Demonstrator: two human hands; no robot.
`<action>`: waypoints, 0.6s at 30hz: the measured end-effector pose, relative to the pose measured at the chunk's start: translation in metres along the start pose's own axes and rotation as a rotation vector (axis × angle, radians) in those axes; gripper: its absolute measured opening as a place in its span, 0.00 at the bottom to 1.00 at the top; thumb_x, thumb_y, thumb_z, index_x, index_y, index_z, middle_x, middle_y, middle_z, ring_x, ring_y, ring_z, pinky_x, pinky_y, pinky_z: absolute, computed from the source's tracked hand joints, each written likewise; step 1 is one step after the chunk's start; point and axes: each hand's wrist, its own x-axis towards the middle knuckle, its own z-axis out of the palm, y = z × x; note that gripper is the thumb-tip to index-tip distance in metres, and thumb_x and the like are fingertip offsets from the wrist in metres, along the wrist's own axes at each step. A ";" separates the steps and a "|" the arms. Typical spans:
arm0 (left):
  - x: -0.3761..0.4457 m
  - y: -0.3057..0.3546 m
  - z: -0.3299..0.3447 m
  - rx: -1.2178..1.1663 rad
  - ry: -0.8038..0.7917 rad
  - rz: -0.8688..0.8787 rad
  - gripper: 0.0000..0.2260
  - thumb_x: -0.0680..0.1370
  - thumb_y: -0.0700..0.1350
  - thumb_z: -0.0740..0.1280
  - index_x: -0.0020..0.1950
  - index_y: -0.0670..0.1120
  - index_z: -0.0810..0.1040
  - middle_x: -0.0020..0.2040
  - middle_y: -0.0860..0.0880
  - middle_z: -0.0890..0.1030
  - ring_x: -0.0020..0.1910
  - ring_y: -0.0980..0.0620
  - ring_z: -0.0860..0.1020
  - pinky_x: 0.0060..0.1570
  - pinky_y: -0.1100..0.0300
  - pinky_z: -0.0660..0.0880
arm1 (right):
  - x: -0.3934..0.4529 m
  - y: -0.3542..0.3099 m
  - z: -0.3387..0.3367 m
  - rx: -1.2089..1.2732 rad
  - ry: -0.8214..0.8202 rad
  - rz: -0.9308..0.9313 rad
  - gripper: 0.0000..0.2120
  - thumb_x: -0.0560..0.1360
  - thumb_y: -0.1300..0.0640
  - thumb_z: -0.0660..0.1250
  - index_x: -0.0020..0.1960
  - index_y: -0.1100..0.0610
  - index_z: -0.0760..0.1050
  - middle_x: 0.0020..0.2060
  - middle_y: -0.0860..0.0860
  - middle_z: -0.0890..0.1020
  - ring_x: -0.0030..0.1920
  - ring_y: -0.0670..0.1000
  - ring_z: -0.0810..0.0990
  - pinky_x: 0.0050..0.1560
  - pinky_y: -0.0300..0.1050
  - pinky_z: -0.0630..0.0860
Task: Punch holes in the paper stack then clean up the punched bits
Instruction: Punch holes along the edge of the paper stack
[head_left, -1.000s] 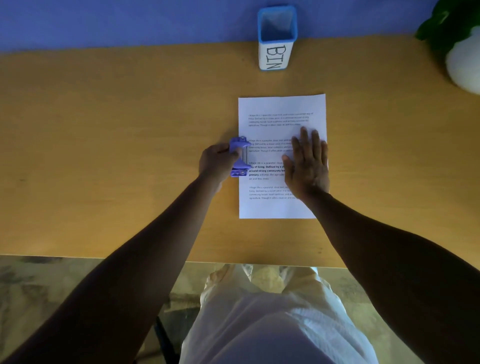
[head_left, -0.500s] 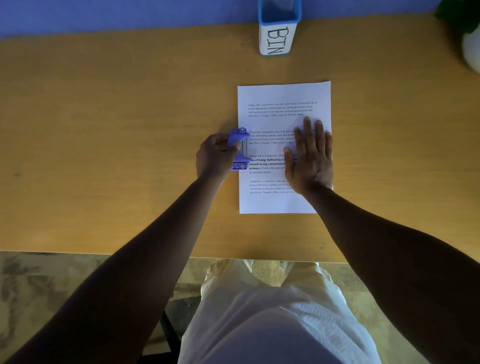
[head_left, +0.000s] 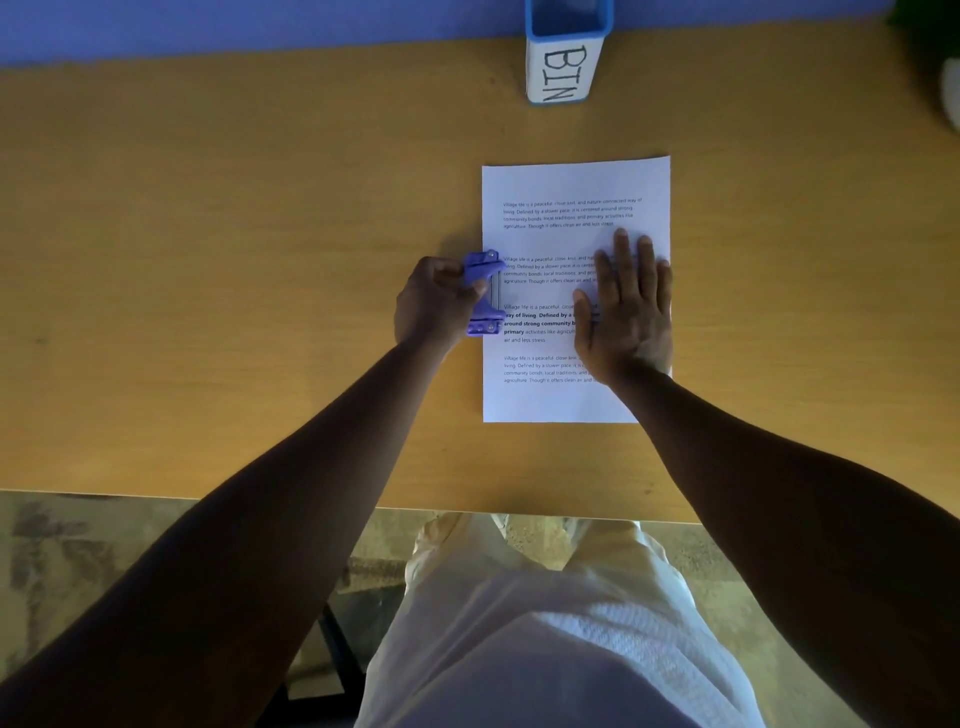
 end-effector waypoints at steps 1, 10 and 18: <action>0.000 0.000 -0.001 0.006 -0.004 -0.002 0.16 0.72 0.54 0.74 0.57 0.52 0.78 0.49 0.58 0.83 0.47 0.57 0.81 0.44 0.59 0.78 | 0.000 0.000 0.000 0.000 -0.002 0.001 0.27 0.83 0.46 0.52 0.77 0.58 0.59 0.78 0.57 0.57 0.78 0.61 0.51 0.77 0.60 0.51; 0.008 0.003 -0.006 -0.014 -0.072 -0.083 0.17 0.70 0.55 0.76 0.55 0.52 0.78 0.50 0.53 0.84 0.47 0.50 0.83 0.50 0.47 0.82 | 0.000 0.002 0.005 -0.006 0.027 -0.005 0.26 0.83 0.46 0.52 0.77 0.58 0.61 0.78 0.57 0.58 0.79 0.60 0.51 0.76 0.60 0.52; 0.008 0.006 -0.007 -0.025 -0.107 -0.108 0.16 0.71 0.56 0.74 0.54 0.52 0.79 0.48 0.52 0.84 0.40 0.51 0.80 0.51 0.47 0.82 | 0.000 0.003 0.006 -0.005 0.005 0.011 0.27 0.83 0.44 0.51 0.77 0.57 0.60 0.78 0.56 0.57 0.79 0.60 0.50 0.77 0.60 0.51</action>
